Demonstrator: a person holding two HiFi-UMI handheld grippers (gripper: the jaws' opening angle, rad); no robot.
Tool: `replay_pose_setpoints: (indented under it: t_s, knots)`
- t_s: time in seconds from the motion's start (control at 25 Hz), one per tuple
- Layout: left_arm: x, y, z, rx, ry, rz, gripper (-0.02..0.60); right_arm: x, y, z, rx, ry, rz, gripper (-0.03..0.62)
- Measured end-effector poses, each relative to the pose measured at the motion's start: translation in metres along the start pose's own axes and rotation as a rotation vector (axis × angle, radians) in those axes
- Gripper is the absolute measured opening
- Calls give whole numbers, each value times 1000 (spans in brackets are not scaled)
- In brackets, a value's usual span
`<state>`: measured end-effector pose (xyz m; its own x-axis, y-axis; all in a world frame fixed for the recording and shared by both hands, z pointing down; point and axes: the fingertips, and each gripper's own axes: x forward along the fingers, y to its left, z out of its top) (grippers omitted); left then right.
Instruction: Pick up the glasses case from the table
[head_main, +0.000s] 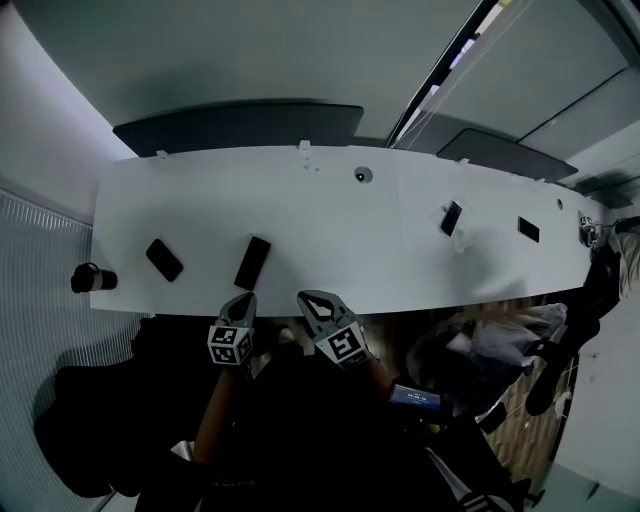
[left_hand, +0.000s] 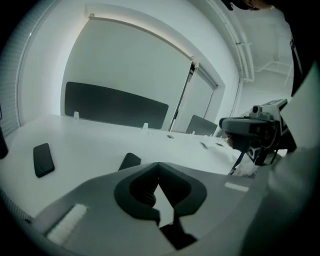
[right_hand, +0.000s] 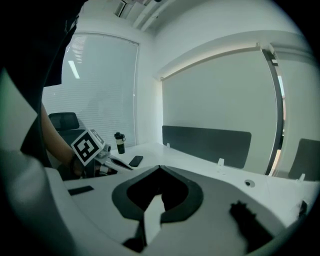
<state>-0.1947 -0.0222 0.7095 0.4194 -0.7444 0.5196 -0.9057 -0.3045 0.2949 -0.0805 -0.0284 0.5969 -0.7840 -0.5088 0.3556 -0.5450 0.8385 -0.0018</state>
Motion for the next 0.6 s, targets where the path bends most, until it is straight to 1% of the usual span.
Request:
replay_pose_setpoints:
  t_s: [0.16,0.32,0.44,0.6]
  knots:
    - [29,12,3,58,100,75,9,1,-48,3,36,-21,-12,2]
    - [56,27,-5,113,210,150,17,-3,-91,-10,107,-29,-49,2]
    - [76,36,-7,125,269,203,28,-5,-111,-25,135,-15,-53,3]
    - [91,47,-20,170,367,235,70,-11,-129,-32,154,-6,-84,2]
